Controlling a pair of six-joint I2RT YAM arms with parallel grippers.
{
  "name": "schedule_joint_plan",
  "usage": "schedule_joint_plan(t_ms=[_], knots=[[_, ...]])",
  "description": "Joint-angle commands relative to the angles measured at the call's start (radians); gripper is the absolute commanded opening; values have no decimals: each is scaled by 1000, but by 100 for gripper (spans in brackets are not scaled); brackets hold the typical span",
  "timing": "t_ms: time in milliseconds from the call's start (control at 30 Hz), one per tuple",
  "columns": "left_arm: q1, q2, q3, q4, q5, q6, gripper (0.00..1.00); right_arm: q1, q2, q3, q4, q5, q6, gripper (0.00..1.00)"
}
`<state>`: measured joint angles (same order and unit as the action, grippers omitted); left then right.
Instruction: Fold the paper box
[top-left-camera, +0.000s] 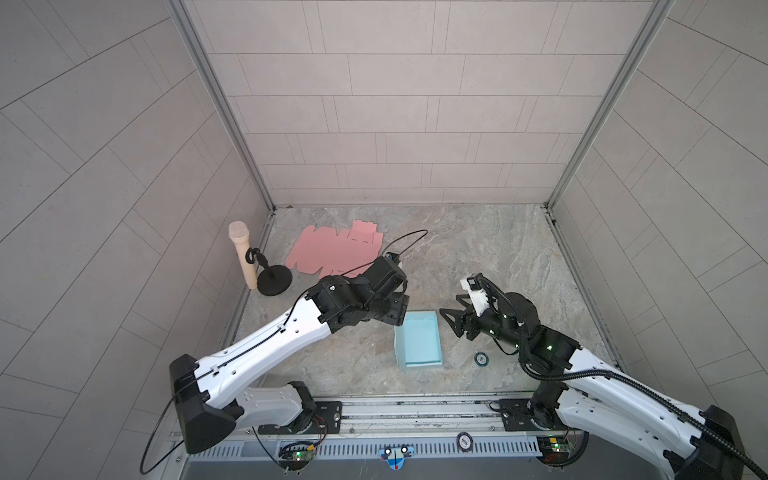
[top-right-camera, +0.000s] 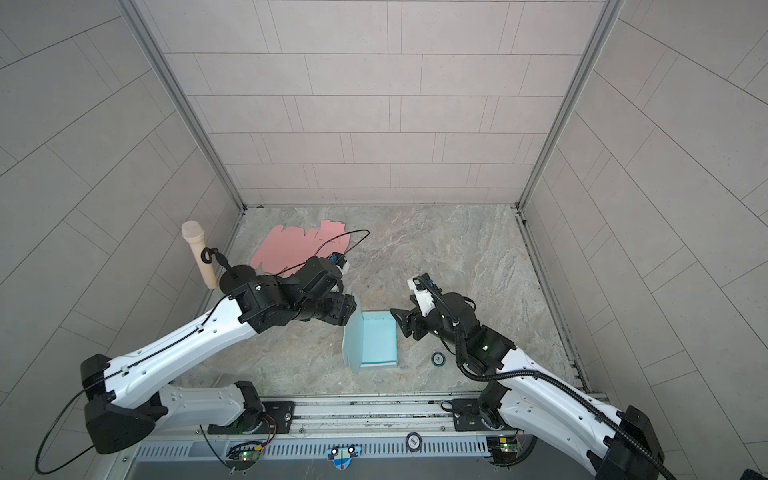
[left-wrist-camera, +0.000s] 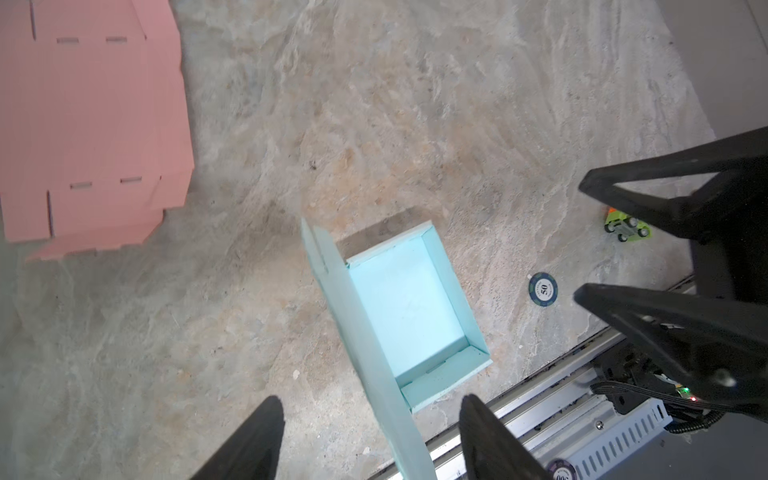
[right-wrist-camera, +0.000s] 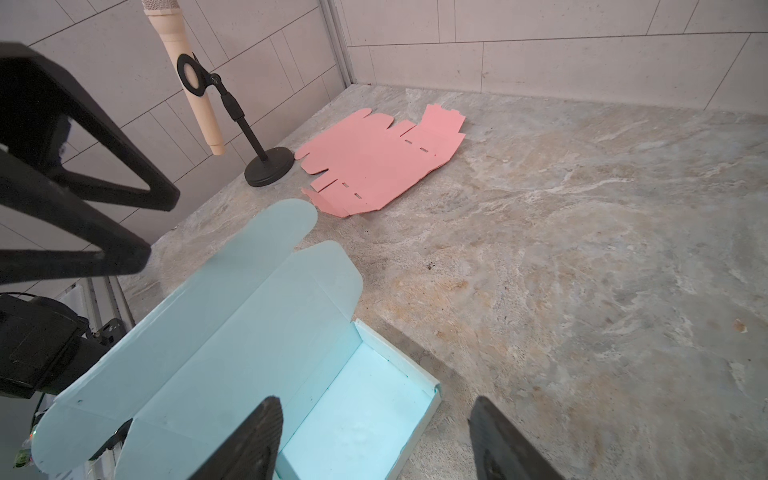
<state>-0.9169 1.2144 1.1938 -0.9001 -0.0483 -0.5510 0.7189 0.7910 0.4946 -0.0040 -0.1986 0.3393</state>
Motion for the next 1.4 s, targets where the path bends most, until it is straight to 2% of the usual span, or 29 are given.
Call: schedule_joint_plan(t_ms=[0, 200, 333, 467, 667, 833, 933, 1000, 1100, 1233, 1367], knots=[[-5, -32, -93, 35, 3, -94, 71, -4, -10, 5, 20, -5, 6, 73], [-36, -12, -124, 73, 24, -106, 61, -5, -19, 5, 8, 0, 5, 74], [-37, 1, -141, 96, 38, -106, 47, -6, -37, -2, -3, 20, 6, 73], [-37, 18, -145, 115, 53, -97, 27, -6, -62, -18, -1, 39, 7, 73], [-29, 41, -114, 92, 44, -67, 9, -6, -67, -33, 8, 48, -24, 73], [3, 58, -83, 67, 54, -16, 1, -6, -47, -64, 99, 46, -61, 73], [34, 69, -34, 50, 74, 60, 0, -5, -7, -62, 131, 24, -98, 73], [48, 73, 10, 48, 99, 148, 0, -6, 22, -56, 145, -4, -119, 73], [59, 101, 97, 8, 193, 318, 0, -11, 66, -45, 175, -55, -152, 73], [65, 149, 195, -83, 275, 505, 0, -62, 119, -38, 209, -171, -181, 72], [111, 162, 199, -130, 352, 641, 0, -133, 143, -12, 167, -257, -223, 70]])
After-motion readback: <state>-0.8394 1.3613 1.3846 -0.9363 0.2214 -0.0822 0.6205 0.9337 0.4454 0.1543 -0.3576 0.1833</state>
